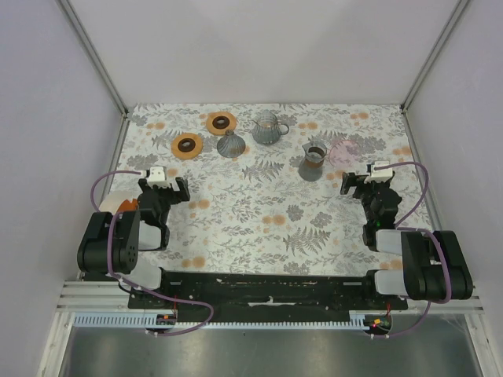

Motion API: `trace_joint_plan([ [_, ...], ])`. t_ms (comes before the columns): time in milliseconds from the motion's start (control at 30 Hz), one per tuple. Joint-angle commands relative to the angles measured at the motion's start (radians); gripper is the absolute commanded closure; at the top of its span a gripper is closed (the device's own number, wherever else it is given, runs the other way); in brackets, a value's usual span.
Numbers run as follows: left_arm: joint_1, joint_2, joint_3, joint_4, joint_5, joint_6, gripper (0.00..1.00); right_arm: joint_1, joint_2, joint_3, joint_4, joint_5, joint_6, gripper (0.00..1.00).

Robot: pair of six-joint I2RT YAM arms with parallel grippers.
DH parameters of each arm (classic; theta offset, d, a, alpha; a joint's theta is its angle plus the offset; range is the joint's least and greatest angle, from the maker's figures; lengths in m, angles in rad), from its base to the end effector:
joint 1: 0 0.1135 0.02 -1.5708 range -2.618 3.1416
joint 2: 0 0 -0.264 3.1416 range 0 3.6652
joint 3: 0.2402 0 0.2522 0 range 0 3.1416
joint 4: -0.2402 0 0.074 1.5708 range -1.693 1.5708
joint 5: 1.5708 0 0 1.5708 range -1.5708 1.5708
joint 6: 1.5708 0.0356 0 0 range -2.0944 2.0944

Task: Place the coffee filter in the dripper
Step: Move the coffee server to the center of the board.

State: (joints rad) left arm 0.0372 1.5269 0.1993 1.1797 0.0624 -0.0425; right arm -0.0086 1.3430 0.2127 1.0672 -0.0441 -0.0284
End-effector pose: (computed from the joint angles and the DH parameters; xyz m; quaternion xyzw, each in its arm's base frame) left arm 0.2339 0.0065 0.1378 -0.0098 0.7573 -0.0254 0.6525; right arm 0.2285 -0.0004 0.1678 -0.0223 0.7287 0.0034 0.6845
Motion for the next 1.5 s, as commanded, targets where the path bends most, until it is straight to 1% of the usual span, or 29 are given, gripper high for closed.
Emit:
trace_joint_plan([
  [0,-0.003,-0.013,0.02,0.029,0.008,0.036,0.0,0.004,0.002,0.013,0.023,0.013,-0.015,0.02],
  [133,-0.002,-0.011,0.025,0.025,0.01,0.036,0.0,-0.001,0.004,0.017,0.017,0.004,-0.01,0.02],
  [233,-0.01,-0.016,0.028,0.012,-0.003,0.039,0.04,-0.002,-0.004,0.014,0.026,0.006,-0.008,0.02],
  [300,-0.01,-0.016,0.026,0.015,-0.003,0.039,0.05,-0.002,-0.065,0.057,-0.102,0.021,-0.001,0.02],
  [367,-0.008,-0.017,0.025,0.017,-0.003,0.039,0.04,-0.002,-0.145,0.143,-0.313,0.038,0.011,0.02],
  [400,-0.01,-0.02,0.025,0.023,0.005,0.041,0.04,-0.002,-0.18,0.168,-0.366,0.076,0.022,0.02],
  [467,-0.008,-0.077,0.064,-0.081,0.036,0.041,0.04,-0.001,-0.246,0.198,-0.395,0.066,0.027,0.02],
  [533,-0.008,-0.146,0.165,-0.324,0.077,0.075,0.04,-0.001,-0.315,0.266,-0.494,0.047,0.027,0.02],
  [567,-0.007,-0.155,0.233,-0.416,0.097,0.081,0.04,-0.002,-0.332,0.321,-0.569,0.047,0.065,0.03],
  [600,-0.007,-0.155,0.305,-0.546,0.097,0.079,0.04,-0.002,-0.335,0.376,-0.64,0.009,0.074,0.05],
  [667,-0.005,-0.149,0.44,-0.751,0.128,0.076,0.04,0.002,-0.306,0.537,-0.822,-0.04,0.087,0.09],
  [700,-0.005,-0.154,0.507,-0.819,0.16,0.081,0.04,0.004,-0.273,0.609,-0.899,-0.063,0.093,0.09],
  [767,-0.005,-0.166,0.592,-0.937,0.241,0.082,0.04,0.004,-0.201,0.78,-1.065,-0.088,0.094,0.09],
  [833,-0.005,-0.162,0.687,-1.073,0.286,0.085,0.05,0.041,-0.124,0.934,-1.226,-0.094,0.087,0.1],
  [900,-0.005,-0.137,0.79,-1.217,0.297,0.09,0.05,0.059,-0.041,1.086,-1.34,-0.091,0.081,0.11],
  [967,-0.005,-0.113,0.879,-1.323,0.292,0.096,0.05,0.087,0.036,1.207,-1.426,-0.088,0.067,0.12],
  [1067,-0.007,-0.093,0.963,-1.407,0.293,0.095,0.06,0.134,0.171,1.387,-1.541,-0.07,0.038,0.13],
  [1133,-0.008,-0.085,0.986,-1.427,0.301,0.084,0.07,0.15,0.27,1.52,-1.651,-0.065,0.002,0.14],
  [1233,-0.008,-0.077,1.011,-1.454,0.303,0.079,0.08,0.159,0.408,1.718,-1.861,-0.066,-0.03,0.16],
  [1267,-0.008,-0.071,1.022,-1.468,0.303,0.081,0.09,0.159,0.438,1.741,-1.918,-0.068,-0.047,0.17],
  [1333,-0.011,-0.063,1.037,-1.497,0.295,0.087,0.1,0.163,0.443,1.725,-1.981,-0.06,-0.07,0.18],
  [1467,-0.01,-0.054,1.04,-1.516,0.29,0.089,0.11,0.176,0.407,1.613,-2.0,-0.082,-0.065,0.17],
])
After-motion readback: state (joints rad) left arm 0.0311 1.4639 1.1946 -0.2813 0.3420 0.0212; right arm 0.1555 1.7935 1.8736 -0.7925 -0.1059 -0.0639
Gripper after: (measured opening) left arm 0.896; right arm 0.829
